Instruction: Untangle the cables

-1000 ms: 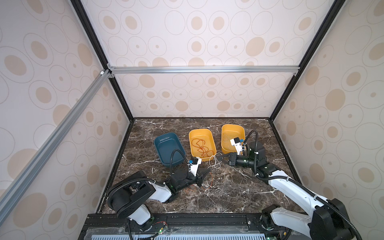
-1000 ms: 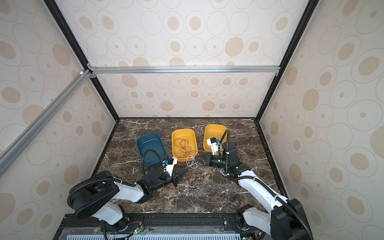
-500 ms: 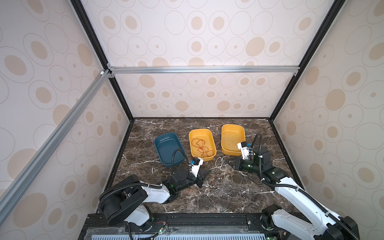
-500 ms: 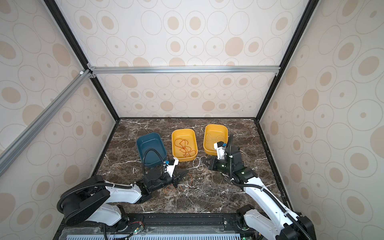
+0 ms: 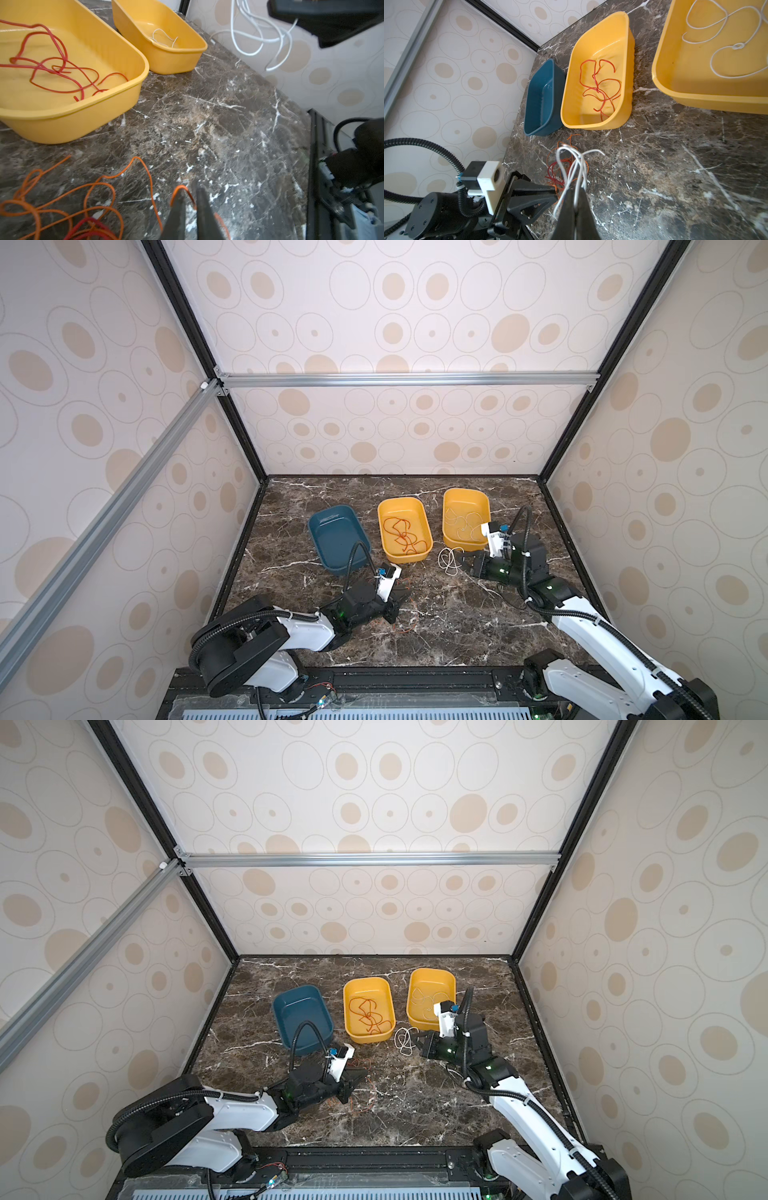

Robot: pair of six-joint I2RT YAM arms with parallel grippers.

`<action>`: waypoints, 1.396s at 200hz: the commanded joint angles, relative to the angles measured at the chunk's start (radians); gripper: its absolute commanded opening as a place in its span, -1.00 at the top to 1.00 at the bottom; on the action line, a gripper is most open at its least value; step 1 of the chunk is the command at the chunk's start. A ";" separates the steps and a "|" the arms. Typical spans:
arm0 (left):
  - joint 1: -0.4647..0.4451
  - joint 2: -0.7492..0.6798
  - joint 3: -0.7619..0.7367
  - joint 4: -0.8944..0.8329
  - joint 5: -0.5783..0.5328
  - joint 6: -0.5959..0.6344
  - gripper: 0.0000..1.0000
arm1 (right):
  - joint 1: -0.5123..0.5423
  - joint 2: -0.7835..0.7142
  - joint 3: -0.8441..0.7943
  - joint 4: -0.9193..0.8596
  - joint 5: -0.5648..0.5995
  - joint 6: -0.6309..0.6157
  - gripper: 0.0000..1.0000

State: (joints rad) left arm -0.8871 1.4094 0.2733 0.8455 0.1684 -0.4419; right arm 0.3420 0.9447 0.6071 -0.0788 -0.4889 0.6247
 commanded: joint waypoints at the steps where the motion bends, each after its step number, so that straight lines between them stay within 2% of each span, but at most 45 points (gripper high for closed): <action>1: 0.005 -0.024 0.041 -0.081 -0.025 0.022 0.19 | 0.000 0.008 -0.001 0.047 -0.076 0.013 0.98; 22: 0.007 -0.060 0.066 -0.129 -0.030 0.041 -0.11 | 0.000 0.018 0.018 0.036 -0.130 0.001 0.98; 39: 0.007 -0.099 0.078 -0.138 -0.014 0.046 -0.26 | 0.000 0.030 0.023 0.041 -0.170 -0.021 0.99; 105: 0.058 -0.237 0.089 -0.092 0.058 0.016 -0.40 | 0.007 0.099 0.012 0.094 -0.332 -0.080 1.00; 131: 0.094 -0.216 0.107 -0.056 0.116 -0.024 -0.41 | 0.036 0.114 0.014 0.094 -0.353 -0.103 1.00; 169: 0.101 -0.151 0.138 0.004 0.175 -0.047 -0.39 | 0.083 0.135 0.019 0.097 -0.351 -0.118 1.00; 200: 0.103 -0.112 0.154 0.034 0.210 -0.060 -0.32 | 0.105 0.148 0.022 0.102 -0.341 -0.121 1.00; 250: 0.103 -0.058 0.146 0.074 0.258 -0.091 0.24 | 0.115 0.142 0.030 0.087 -0.299 -0.138 1.00; 279: 0.103 -0.056 0.124 0.074 0.254 -0.103 0.47 | 0.115 0.145 0.040 0.076 -0.294 -0.151 1.00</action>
State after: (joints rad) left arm -0.7906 1.3521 0.4007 0.8619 0.4000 -0.5289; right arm 0.4515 1.0943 0.6098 -0.0010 -0.7952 0.5056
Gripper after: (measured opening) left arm 0.293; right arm 0.049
